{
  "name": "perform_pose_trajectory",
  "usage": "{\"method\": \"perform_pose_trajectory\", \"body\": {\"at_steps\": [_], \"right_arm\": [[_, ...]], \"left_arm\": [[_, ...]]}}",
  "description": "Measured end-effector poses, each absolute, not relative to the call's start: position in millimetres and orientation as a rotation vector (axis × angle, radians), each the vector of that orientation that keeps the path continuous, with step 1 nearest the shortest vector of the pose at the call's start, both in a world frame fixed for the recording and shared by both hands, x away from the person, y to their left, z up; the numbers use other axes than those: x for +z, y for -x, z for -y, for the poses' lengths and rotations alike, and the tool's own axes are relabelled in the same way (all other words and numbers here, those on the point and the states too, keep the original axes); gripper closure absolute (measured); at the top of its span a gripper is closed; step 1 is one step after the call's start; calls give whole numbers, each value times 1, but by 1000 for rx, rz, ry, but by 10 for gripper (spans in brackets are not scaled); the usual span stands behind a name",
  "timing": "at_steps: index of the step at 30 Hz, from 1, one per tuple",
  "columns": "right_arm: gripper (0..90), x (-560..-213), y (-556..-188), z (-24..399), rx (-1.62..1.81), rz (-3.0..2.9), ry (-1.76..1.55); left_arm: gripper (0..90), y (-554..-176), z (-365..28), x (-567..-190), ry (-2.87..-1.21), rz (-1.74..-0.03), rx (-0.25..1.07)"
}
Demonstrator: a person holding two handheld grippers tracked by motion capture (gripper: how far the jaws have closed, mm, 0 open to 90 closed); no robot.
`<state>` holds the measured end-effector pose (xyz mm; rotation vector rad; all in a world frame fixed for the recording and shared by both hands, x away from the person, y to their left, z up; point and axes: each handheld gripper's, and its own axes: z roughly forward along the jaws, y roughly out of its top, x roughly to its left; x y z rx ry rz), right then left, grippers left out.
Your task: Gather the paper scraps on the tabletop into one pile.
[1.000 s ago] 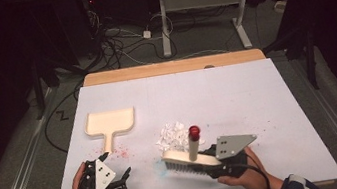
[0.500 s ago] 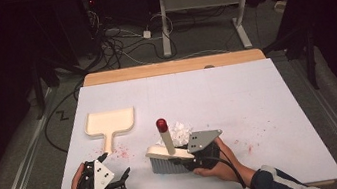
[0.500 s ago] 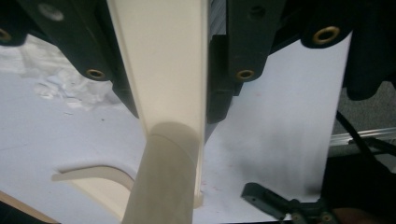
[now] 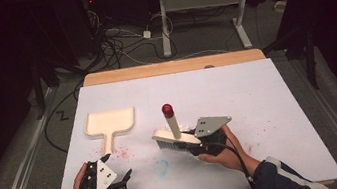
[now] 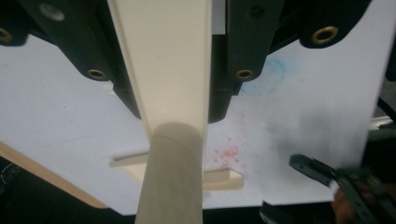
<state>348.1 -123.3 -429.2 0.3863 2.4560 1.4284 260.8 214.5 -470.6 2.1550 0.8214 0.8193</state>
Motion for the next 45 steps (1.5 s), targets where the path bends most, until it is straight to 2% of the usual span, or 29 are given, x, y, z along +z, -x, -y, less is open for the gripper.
{"method": "perform_pose_trajectory", "body": {"at_steps": [5,11,16,20,28,39,45], "right_arm": [[674,-409,-330,149,1438,-2436,-375],[673,-397,-305,199,1418,-2428,-410],[674,-402,-290,243,1382,-2423,-514],[675,-414,-282,256,1329,-2466,-535],[677,-436,-293,239,1279,-2508,-534],[678,-437,-334,189,1311,-2465,-469],[678,-431,-342,180,1369,-2419,-471]], "left_arm": [[179,-259,-213,-471,-2166,-823,808],[179,-259,-212,-471,-2168,-823,805],[179,-259,-210,-471,-2176,-817,807],[179,-261,-207,-471,-2186,-807,802],[179,-263,-205,-472,-2196,-789,789],[179,-263,-204,-473,-2213,-775,787],[179,-263,-203,-474,-2218,-770,786]]}}
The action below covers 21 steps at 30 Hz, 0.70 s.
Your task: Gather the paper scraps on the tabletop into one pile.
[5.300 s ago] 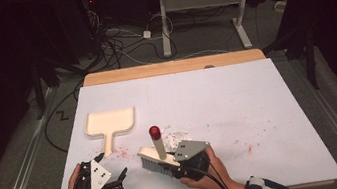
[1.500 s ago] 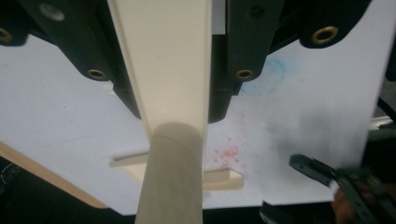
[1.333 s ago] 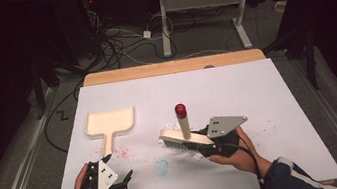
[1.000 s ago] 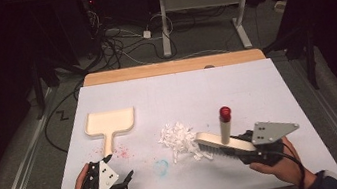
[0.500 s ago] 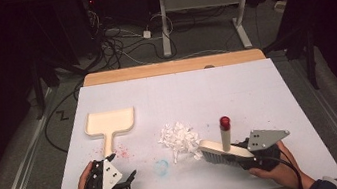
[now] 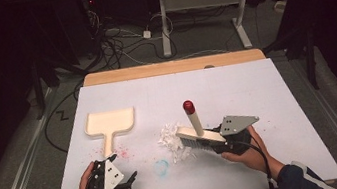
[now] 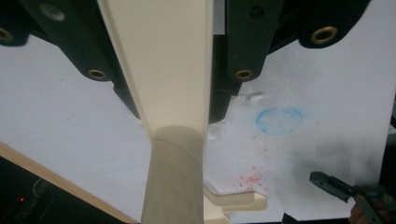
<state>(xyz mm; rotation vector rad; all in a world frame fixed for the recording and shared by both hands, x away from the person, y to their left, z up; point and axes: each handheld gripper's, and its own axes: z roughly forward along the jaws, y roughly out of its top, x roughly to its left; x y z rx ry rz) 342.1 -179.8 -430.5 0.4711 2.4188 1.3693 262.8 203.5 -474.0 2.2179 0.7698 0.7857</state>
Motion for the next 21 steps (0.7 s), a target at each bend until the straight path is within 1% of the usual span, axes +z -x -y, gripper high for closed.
{"method": "perform_pose_trajectory", "body": {"at_steps": [5,12,16,21], "right_arm": [[677,-417,-334,195,1401,-2375,-465],[677,-400,-327,223,1338,-2232,-541],[677,-408,-340,225,1299,-2183,-668],[678,-430,-359,203,1122,-2115,-728]], "left_arm": [[179,-262,-205,-474,-2213,-773,787],[180,-261,-205,-472,-2209,-770,793],[180,-263,-203,-473,-2214,-768,787],[191,-264,-201,-473,-2222,-767,785]]}}
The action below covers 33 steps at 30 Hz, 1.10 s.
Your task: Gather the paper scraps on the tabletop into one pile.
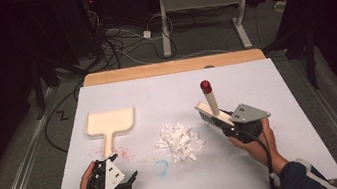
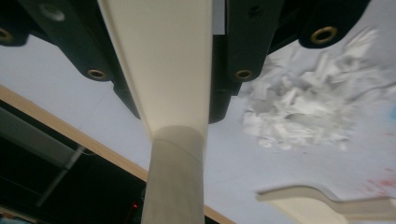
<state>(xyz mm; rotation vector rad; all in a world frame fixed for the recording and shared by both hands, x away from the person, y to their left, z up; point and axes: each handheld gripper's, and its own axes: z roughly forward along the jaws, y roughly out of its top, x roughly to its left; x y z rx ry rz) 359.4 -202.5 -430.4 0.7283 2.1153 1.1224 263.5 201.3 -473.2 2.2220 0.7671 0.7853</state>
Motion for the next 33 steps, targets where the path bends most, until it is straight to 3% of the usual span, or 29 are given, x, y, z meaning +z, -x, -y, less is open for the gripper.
{"method": "perform_pose_trajectory", "body": {"at_steps": [7,18,33], "right_arm": [[678,-455,-375,170,1086,-2070,-795],[672,-461,-357,123,1212,-2111,-783],[676,-404,-334,204,1386,-2072,-757]], "left_arm": [[192,-262,-203,-473,-2209,-778,794],[185,-262,-205,-472,-2198,-792,800],[184,-260,-207,-471,-2186,-795,805]]}}
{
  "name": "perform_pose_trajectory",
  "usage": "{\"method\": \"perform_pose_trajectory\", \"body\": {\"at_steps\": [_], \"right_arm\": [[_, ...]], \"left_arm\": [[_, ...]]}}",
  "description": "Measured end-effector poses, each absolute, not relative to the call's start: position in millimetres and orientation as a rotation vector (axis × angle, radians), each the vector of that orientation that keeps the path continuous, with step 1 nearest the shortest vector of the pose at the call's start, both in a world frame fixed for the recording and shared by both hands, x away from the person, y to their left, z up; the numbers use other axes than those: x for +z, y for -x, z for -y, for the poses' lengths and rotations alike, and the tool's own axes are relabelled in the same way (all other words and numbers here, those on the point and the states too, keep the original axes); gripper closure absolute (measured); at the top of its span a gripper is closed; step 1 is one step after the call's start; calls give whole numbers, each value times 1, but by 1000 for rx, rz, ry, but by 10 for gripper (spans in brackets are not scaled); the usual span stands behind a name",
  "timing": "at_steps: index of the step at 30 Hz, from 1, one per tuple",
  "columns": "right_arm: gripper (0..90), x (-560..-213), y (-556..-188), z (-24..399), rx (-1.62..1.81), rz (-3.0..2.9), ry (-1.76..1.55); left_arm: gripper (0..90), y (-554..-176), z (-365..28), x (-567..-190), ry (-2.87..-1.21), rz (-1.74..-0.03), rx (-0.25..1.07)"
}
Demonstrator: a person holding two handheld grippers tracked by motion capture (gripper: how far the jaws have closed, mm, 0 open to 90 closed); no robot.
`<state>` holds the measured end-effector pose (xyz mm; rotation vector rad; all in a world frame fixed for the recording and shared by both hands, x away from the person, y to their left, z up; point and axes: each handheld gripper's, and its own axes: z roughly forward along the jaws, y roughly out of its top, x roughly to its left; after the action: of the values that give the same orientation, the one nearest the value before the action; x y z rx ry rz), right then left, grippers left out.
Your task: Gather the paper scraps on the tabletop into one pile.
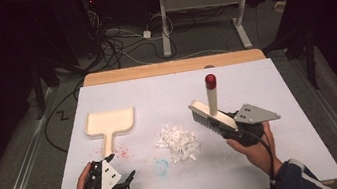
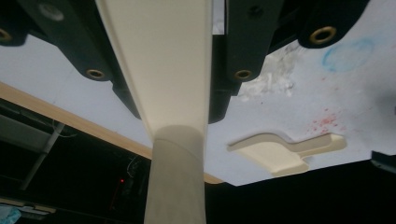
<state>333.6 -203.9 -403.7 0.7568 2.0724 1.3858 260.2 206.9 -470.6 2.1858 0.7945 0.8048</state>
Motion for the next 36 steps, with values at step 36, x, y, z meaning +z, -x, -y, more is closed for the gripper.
{"method": "perform_pose_trajectory", "body": {"at_steps": [36], "right_arm": [[679,-439,-266,264,1318,-2412,-656]], "left_arm": [[184,-262,-202,-471,-2196,-781,799]]}}
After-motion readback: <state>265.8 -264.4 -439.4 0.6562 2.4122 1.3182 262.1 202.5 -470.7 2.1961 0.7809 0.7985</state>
